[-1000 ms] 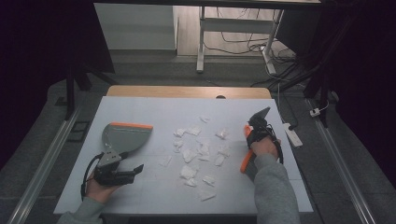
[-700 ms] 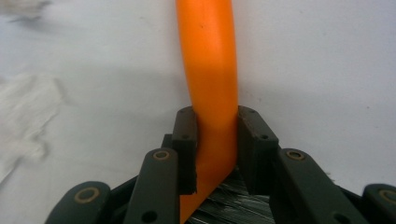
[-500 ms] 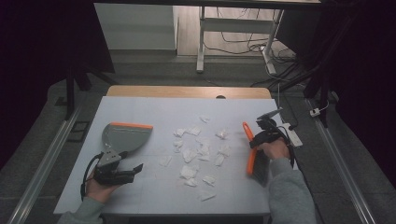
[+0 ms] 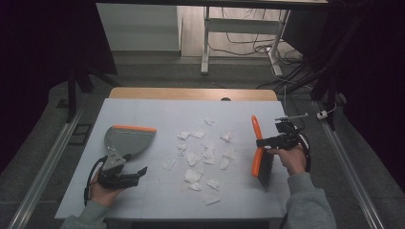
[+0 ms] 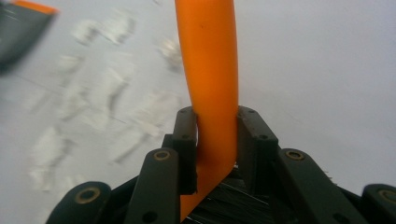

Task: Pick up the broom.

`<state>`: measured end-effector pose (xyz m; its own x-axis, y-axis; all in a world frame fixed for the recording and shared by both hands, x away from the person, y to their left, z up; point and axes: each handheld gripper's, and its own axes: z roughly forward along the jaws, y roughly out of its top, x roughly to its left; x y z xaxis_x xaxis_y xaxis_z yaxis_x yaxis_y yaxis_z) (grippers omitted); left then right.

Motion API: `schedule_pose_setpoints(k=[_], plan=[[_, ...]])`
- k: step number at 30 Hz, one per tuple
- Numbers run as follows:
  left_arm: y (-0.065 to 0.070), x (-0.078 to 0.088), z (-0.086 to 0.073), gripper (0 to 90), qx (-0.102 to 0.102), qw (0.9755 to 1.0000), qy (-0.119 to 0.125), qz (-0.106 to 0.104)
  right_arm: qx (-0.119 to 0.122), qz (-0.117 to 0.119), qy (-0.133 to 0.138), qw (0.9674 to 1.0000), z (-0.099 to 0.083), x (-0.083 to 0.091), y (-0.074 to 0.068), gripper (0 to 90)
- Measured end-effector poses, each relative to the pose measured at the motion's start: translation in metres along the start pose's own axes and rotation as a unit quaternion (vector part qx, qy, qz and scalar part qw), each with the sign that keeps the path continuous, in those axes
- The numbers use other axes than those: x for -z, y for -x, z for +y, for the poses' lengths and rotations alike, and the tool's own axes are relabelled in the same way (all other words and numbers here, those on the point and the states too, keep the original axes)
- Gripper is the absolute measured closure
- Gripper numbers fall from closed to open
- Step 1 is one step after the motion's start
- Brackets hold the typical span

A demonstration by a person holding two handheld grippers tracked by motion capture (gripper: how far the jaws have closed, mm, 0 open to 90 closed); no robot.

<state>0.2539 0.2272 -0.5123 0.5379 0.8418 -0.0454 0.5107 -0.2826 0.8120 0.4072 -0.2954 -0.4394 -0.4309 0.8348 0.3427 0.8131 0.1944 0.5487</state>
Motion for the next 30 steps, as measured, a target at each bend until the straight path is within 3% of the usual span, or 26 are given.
schedule_pose_setpoints(k=[6,7,9,11,15,17,21,25,30], plan=[[-0.001,-0.001,0.002,21.0,0.010,0.9999,0.007,0.000,0.013,0.037,0.033,0.9987,0.000,0.004,-0.014,70.9],[0.000,-0.001,0.003,21.0,0.011,0.9999,0.008,-0.001,0.011,0.052,0.050,0.9973,0.000,0.003,-0.018,70.9],[0.001,0.000,0.005,21.0,0.014,0.9998,0.012,-0.008,0.012,0.058,0.054,0.9968,0.000,0.003,-0.020,70.9],[0.000,0.003,0.011,21.4,0.037,0.9985,0.032,-0.023,0.021,0.082,0.068,0.9941,0.002,-0.001,-0.029,70.9],[0.003,0.004,0.016,21.5,0.042,0.9982,0.038,-0.022,0.017,0.100,0.090,0.9908,0.005,-0.005,-0.033,70.9],[0.006,0.005,0.021,21.5,0.052,0.9971,0.044,-0.034,0.014,0.126,0.106,0.9862,0.006,-0.009,-0.038,70.9],[0.016,0.005,0.037,21.7,0.041,0.9970,0.058,-0.032,0.016,0.137,0.123,0.9827,0.005,-0.014,-0.045,70.8],[0.030,-0.004,0.054,21.9,0.029,0.9960,0.069,-0.048,0.009,0.156,0.140,0.9776,0.003,-0.017,-0.053,70.8],[0.049,-0.018,0.066,21.9,0.007,0.9955,0.063,-0.071,0.016,0.165,0.139,0.9763,0.002,-0.019,-0.063,70.8]])
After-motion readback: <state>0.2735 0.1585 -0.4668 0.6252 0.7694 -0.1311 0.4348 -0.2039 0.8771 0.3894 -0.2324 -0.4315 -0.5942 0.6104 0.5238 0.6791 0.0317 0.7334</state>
